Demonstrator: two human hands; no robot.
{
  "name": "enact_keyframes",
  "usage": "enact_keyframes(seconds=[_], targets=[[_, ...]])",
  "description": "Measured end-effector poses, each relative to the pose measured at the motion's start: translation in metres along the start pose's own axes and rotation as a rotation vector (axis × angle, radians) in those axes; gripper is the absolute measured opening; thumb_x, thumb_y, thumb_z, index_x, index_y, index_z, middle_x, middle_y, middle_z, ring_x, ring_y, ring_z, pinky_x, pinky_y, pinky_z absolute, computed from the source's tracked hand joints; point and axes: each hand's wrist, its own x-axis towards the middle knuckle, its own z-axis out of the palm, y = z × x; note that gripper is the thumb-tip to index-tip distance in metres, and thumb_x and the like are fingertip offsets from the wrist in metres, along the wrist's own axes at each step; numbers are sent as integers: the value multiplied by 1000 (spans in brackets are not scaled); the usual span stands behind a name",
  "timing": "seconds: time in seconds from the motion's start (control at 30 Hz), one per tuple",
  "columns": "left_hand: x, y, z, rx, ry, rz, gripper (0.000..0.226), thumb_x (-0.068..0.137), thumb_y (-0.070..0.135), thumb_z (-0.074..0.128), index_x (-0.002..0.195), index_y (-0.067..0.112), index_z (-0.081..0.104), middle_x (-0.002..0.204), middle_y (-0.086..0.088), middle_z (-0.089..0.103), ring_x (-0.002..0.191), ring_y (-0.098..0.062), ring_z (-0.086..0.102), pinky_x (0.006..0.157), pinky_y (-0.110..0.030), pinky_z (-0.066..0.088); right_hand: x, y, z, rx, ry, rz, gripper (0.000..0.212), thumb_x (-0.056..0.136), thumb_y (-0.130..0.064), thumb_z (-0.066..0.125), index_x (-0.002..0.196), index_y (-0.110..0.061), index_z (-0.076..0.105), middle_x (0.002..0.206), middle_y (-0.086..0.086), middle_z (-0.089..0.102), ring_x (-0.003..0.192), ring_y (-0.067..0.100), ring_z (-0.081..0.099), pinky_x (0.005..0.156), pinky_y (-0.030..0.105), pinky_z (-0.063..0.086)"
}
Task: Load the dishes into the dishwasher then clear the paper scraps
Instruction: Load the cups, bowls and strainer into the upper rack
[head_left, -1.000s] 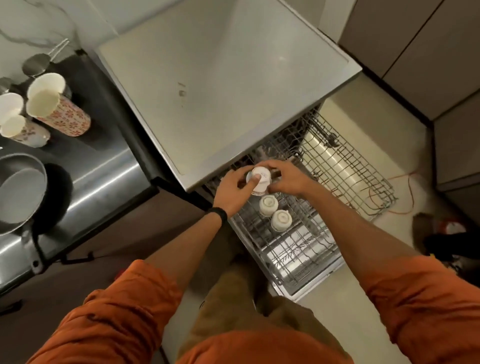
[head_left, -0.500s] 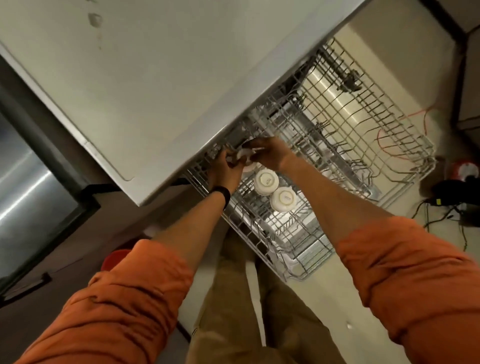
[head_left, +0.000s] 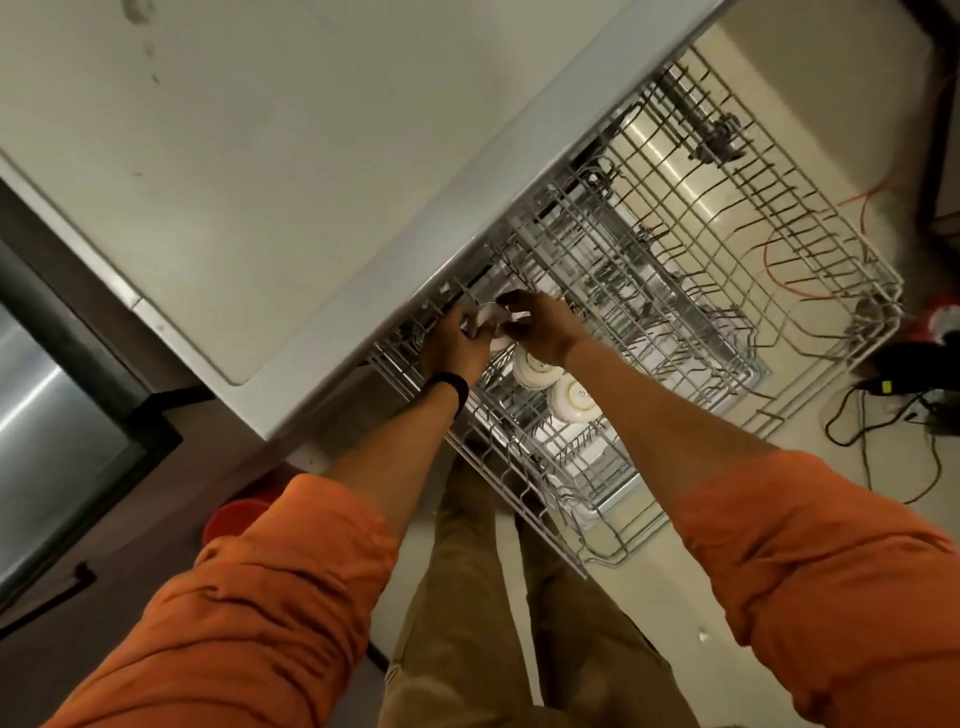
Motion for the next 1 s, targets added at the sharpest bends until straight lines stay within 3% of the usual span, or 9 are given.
enact_keyframes(seconds=[0.17, 0.27, 0.4, 0.5, 0.73, 0.83, 1.0], targets=[[-27, 9, -1, 56, 0, 71, 43, 93, 29, 67, 134, 27, 54, 133, -5, 63, 121, -29, 59, 99, -50, 50, -30, -8, -5, -87, 41, -36, 53, 97, -21, 65, 147, -20, 48, 142, 7, 59, 127, 28, 58, 107, 41, 47], [-47, 19, -7, 89, 1, 113, 29, 93, 29, 62, 122, 32, 59, 121, 1, 68, 111, -26, 63, 96, -50, 52, -60, -11, -13, -85, 88, -89, 50, 97, -19, 64, 145, -17, 50, 140, 10, 60, 126, 29, 58, 105, 37, 46], [-89, 34, -20, 114, -10, 159, 35, 95, 33, 59, 130, 33, 58, 124, 0, 68, 109, -27, 64, 94, -43, 53, -101, -17, -26, -123, 106, -140, 49, 97, -21, 64, 144, -16, 51, 138, 9, 61, 126, 28, 58, 98, 33, 45], [-122, 38, -32, 175, 16, 234, 36, 97, 36, 58, 132, 27, 58, 117, -6, 70, 106, -31, 65, 88, -43, 55, -133, -25, -35, -89, 138, -173, 46, 96, -20, 65, 141, -14, 53, 133, 11, 63, 121, 30, 60, 98, 41, 49], [-183, 51, -83, 255, 180, 404, 40, 99, 45, 52, 134, 25, 58, 131, -1, 64, 112, -23, 64, 92, -42, 53, -189, -71, -53, -62, 170, -335, 46, 97, -17, 65, 141, -16, 53, 137, 6, 62, 124, 24, 58, 105, 36, 46], [-196, 53, -113, 246, 277, 449, 40, 100, 41, 52, 134, 22, 59, 131, -1, 63, 112, -22, 63, 94, -40, 52, -199, -100, -57, -69, 175, -435, 45, 96, -15, 65, 139, -15, 56, 133, 7, 64, 120, 24, 61, 105, 39, 48], [-210, 49, -172, 169, 437, 505, 36, 100, 37, 55, 132, 21, 63, 124, 0, 67, 104, -20, 65, 88, -37, 54, -205, -159, -55, -111, 194, -562, 40, 95, -12, 65, 134, -18, 60, 128, 6, 66, 114, 20, 63, 102, 27, 48]])
